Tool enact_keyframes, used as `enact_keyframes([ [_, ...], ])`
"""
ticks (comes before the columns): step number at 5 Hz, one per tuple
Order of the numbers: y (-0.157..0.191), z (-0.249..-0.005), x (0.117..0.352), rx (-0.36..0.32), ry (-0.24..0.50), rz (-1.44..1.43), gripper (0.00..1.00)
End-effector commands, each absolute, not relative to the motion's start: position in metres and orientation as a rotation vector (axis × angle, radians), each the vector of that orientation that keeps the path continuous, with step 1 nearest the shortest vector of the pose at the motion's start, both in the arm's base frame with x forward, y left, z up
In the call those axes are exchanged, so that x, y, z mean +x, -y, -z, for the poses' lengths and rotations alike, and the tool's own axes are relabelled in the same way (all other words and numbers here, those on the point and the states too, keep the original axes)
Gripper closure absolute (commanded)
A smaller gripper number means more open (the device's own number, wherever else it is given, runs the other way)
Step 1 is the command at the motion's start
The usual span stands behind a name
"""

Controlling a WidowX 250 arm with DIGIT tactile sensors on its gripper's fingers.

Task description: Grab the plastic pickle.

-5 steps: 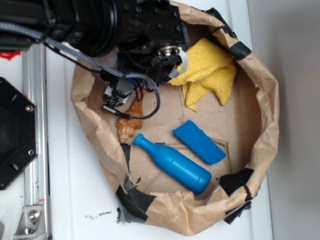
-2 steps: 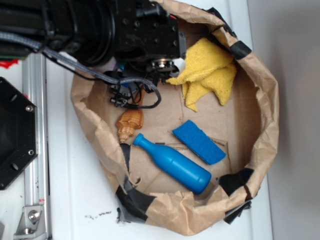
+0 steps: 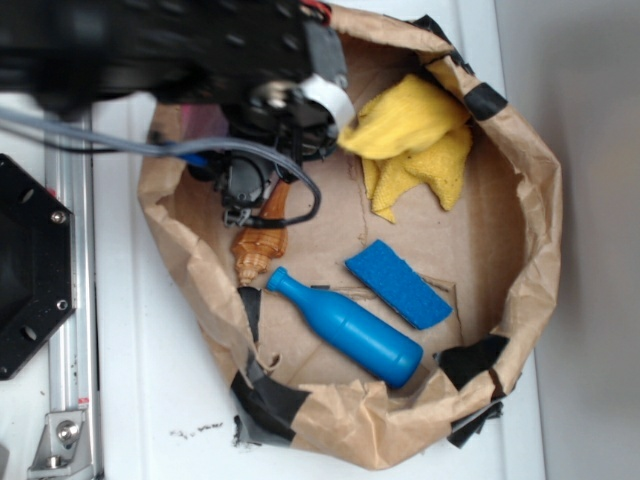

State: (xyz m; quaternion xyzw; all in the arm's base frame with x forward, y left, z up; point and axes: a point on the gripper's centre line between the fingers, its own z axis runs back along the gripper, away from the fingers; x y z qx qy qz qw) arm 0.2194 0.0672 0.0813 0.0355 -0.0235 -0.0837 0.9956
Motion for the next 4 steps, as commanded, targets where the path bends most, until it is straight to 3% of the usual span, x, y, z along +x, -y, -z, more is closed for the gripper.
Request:
enact_keyframes([
  [1,-0.036,-0.116,0.24,0.089,0.252,-0.073,1.0],
  [2,-0.028,-0.13,0.252,0.038,0.298,-0.138,1.0],
  [3,-0.016,-0.134,0.264,0.079,0.289,-0.211,1.0],
  [4,-0.008,-0.121,0.261,0.109,0.283,-0.212,1.0],
])
